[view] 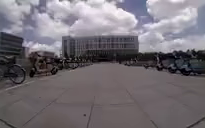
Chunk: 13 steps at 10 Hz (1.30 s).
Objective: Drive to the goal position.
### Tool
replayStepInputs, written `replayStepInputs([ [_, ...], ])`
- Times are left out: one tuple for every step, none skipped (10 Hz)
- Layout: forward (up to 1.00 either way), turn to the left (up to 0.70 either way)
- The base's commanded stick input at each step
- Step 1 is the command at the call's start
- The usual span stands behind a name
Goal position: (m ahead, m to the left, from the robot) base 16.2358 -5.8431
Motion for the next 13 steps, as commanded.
replayStepInputs([
  [0.7, 0.0],
  [0.7, 0.0],
  [0.7, 0.0],
  [0.7, 0.0],
  [0.7, 0.0],
  [0.7, -0.17],
  [0.7, -0.35],
  [0.7, -0.35],
  [0.7, -0.13],
  [0.7, 0.0],
  [0.7, 0.0],
  [0.7, 0.0],
  [0.7, 0.0],
])
